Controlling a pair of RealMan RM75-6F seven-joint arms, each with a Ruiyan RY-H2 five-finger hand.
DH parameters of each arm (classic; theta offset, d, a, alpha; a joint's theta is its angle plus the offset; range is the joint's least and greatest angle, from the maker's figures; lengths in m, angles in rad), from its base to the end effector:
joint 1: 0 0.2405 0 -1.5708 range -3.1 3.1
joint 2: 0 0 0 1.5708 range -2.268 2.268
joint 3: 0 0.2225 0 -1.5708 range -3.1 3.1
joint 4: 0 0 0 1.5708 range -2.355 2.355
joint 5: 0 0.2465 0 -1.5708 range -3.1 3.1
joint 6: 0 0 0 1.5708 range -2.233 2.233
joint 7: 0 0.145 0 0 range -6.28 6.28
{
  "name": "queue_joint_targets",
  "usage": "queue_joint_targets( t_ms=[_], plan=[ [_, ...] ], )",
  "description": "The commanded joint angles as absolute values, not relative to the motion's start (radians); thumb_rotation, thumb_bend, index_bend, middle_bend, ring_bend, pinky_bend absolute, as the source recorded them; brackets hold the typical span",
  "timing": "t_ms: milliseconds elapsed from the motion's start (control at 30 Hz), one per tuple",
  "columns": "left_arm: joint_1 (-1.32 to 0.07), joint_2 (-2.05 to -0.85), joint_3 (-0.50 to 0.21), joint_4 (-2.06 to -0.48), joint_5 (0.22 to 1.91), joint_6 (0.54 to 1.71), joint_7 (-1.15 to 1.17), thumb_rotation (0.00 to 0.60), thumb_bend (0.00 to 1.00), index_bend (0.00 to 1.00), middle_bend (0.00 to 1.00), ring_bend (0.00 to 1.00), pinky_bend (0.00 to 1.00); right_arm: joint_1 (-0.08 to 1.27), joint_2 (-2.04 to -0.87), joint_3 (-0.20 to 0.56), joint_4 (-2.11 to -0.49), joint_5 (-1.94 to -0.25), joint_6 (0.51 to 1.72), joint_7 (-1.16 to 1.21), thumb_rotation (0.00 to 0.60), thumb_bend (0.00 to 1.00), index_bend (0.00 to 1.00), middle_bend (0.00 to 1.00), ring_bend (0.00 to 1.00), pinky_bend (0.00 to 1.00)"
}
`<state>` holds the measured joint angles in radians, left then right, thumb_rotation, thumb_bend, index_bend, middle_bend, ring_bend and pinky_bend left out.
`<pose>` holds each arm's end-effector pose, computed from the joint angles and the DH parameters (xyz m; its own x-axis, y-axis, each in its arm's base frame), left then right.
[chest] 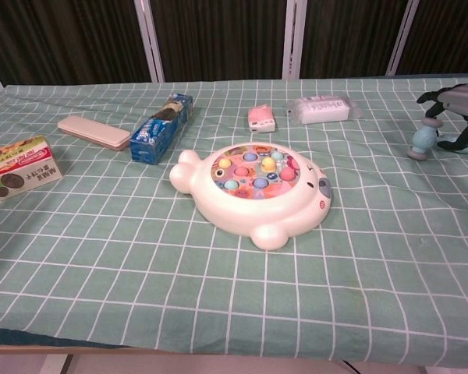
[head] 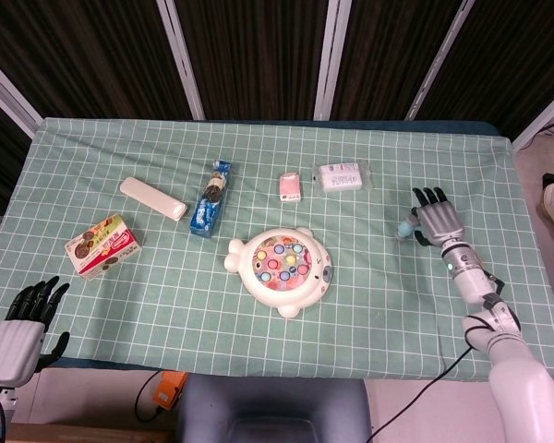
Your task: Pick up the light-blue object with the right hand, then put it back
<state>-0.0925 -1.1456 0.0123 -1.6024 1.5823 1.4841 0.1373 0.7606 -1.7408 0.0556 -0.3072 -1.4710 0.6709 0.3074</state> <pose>-0.2869 0.1685 0.0908 0.5121 0.0493 0.8575 0.8565 -0.1041 -0.5055 -0.3286 -0.4440 0.0505 0.7216 -0.2544 0.6439 -0.6856 -0.1332 0.7157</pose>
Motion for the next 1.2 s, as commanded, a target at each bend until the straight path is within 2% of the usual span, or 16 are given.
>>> queue_joint_targets(
  t_ms=[33, 133, 267, 367, 433, 500, 600, 800, 1200],
  plan=[
    [-0.093, -1.145, 0.012, -1.603, 1.583, 1.484, 0.137, 0.600, 0.40, 0.00, 0.00, 0.00, 0.10, 0.760, -1.742, 0.055, -0.307, -1.471, 0.671, 0.308, 0.600, 0.56, 0.65, 0.17, 0.00, 0.00],
    [-0.092, -1.145, 0.013, -1.603, 1.585, 1.485, 0.136, 0.600, 0.40, 0.00, 0.00, 0.00, 0.10, 0.760, -1.742, 0.056, -0.307, -1.470, 0.674, 0.309, 0.600, 0.56, 0.66, 0.19, 0.01, 0.00],
    [-0.091, -1.144, 0.014, -1.602, 1.588, 1.488, 0.134, 0.600, 0.40, 0.00, 0.00, 0.00, 0.10, 0.757, -1.741, 0.057, -0.307, -1.468, 0.680, 0.304, 0.600, 0.56, 0.69, 0.26, 0.10, 0.04],
    [-0.091, -1.144, 0.015, -1.602, 1.590, 1.489, 0.132, 0.600, 0.40, 0.00, 0.00, 0.00, 0.10, 0.755, -1.741, 0.055, -0.309, -1.470, 0.680, 0.297, 0.600, 0.57, 0.71, 0.33, 0.21, 0.18],
    [-0.091, -1.144, 0.016, -1.602, 1.592, 1.491, 0.132, 0.600, 0.40, 0.00, 0.00, 0.00, 0.10, 0.753, -1.741, 0.053, -0.311, -1.471, 0.682, 0.292, 0.600, 0.57, 0.73, 0.38, 0.33, 0.36],
    [-0.091, -1.143, 0.016, -1.603, 1.593, 1.490, 0.131, 0.600, 0.40, 0.00, 0.00, 0.00, 0.10, 0.751, -1.743, 0.054, -0.311, -1.470, 0.686, 0.284, 0.600, 0.57, 0.75, 0.44, 0.43, 0.48],
    [-0.090, -1.144, 0.018, -1.602, 1.595, 1.490, 0.132, 0.600, 0.40, 0.00, 0.00, 0.00, 0.10, 0.749, -1.746, 0.057, -0.311, -1.467, 0.694, 0.273, 0.600, 0.57, 0.77, 0.51, 0.52, 0.57],
    [-0.094, -1.143, 0.018, -1.600, 1.595, 1.484, 0.130, 0.600, 0.40, 0.00, 0.00, 0.00, 0.10, 0.743, -1.752, 0.058, -0.317, -1.467, 0.714, 0.262, 0.600, 0.57, 0.81, 0.59, 0.65, 0.71],
    [-0.094, -1.141, 0.018, -1.601, 1.595, 1.484, 0.127, 0.600, 0.40, 0.00, 0.00, 0.00, 0.10, 0.738, -1.776, 0.060, -0.307, -1.463, 0.713, 0.259, 0.600, 0.56, 0.92, 0.68, 0.75, 0.80]
  ],
)
